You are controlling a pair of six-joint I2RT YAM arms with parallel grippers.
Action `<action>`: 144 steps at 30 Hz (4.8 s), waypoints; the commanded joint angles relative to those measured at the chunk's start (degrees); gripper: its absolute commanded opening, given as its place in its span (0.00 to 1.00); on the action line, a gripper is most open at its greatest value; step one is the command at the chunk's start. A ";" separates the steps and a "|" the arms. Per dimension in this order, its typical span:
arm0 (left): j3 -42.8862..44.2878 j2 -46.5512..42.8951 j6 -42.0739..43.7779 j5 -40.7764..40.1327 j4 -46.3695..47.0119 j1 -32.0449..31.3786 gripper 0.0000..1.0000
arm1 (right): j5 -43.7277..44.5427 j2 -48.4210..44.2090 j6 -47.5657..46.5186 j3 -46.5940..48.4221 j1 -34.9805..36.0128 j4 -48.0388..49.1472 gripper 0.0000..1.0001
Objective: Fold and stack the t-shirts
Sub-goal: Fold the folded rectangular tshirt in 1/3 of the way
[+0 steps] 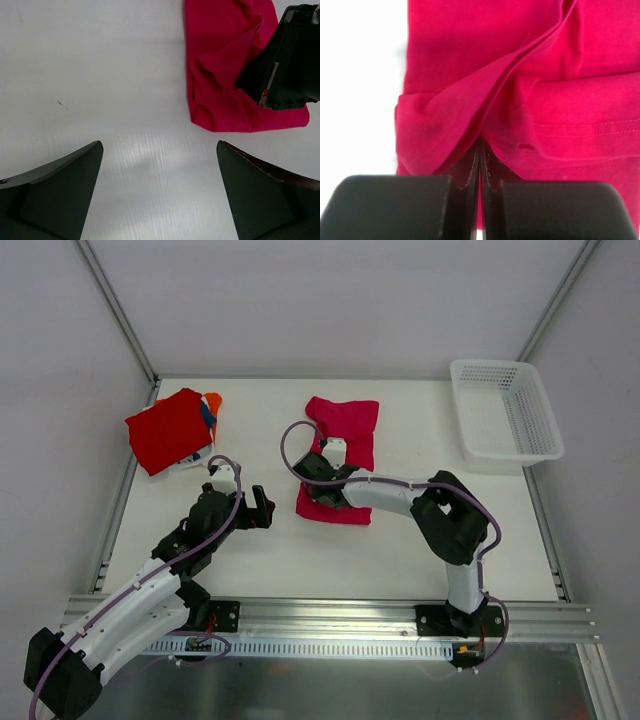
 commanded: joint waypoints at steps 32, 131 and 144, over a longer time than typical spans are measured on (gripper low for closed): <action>-0.31 0.52 -1.03 2.08 2.35 0.12 0.99 | 1.76 2.93 -5.43 12.27 1.43 -4.89 0.74; -1.37 2.54 -2.26 3.57 4.63 0.04 0.99 | 5.36 -8.84 -0.96 -2.84 -2.89 -4.36 0.14; -1.37 2.63 -2.26 3.57 4.72 0.12 0.99 | 5.19 -7.09 -1.93 0.50 -2.89 -6.04 0.23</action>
